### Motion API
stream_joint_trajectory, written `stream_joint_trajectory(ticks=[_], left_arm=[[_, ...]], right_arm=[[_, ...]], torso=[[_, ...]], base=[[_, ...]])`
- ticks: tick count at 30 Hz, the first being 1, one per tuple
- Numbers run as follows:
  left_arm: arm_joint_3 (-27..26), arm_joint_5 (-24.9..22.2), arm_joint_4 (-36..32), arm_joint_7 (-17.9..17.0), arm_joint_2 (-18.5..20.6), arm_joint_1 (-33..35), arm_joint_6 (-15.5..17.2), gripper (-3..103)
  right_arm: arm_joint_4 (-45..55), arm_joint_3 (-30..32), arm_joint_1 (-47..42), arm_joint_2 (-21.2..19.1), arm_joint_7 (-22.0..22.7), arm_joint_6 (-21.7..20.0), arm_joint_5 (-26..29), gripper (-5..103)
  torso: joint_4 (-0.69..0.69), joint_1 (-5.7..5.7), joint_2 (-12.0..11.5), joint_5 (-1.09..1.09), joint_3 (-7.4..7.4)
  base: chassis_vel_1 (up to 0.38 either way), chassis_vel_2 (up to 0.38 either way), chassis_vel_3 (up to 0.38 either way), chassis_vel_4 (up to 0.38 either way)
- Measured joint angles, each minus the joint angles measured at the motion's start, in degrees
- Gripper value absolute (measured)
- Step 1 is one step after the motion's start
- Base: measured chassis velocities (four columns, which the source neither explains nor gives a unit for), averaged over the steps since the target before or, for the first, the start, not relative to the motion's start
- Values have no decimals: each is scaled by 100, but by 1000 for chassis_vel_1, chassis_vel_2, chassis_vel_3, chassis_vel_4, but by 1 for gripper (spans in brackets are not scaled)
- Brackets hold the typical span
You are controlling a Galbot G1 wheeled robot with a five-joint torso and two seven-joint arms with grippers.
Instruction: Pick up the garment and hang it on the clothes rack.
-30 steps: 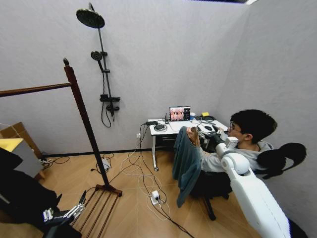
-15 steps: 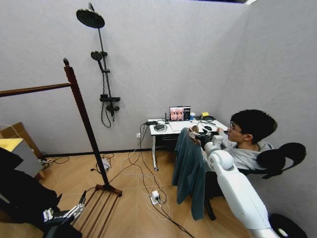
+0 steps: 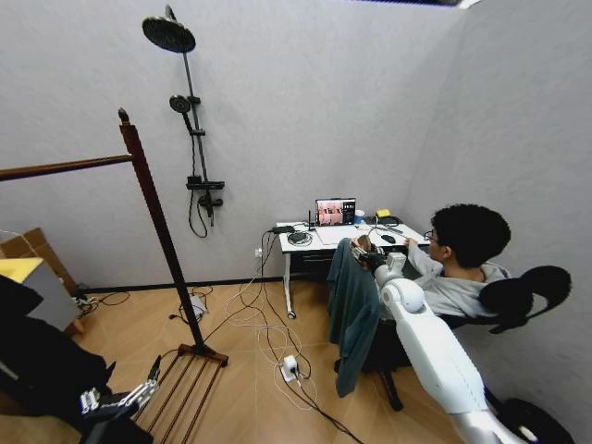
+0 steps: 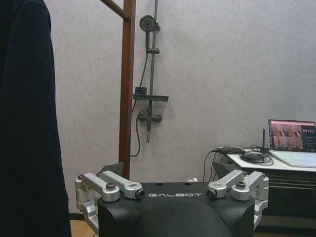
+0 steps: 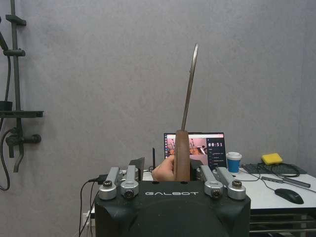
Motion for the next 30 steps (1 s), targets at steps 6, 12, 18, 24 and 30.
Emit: stream_joint_trajectory(ticks=[6,12,18,24,30], left_arm=[[0,0,0,0,0,0,0,100],[0,0,0,0,0,0,0,100],[0,0,0,0,0,0,0,100],[0,0,0,0,0,0,0,100],[0,0,0,0,0,0,0,100]], right_arm=[[-57,-26,38,-34,-48,24,-41,22],[-46,-28,38,-51,-50,27,-40,10],[93,-18,-50,-55,0,27,-3,10],[580,-2,-235,-122,74,14,208,10],[1618,-8,-507,-358,-45,-17,571,10]], torso=[[0,0,0,0,0],[1,0,0,0,0],[0,0,0,1,0],[1,0,0,1,0],[0,0,1,-1,-1]], base=[[0,0,0,0],[0,0,0,0],[0,0,0,0],[0,0,0,0],[0,0,0,0]])
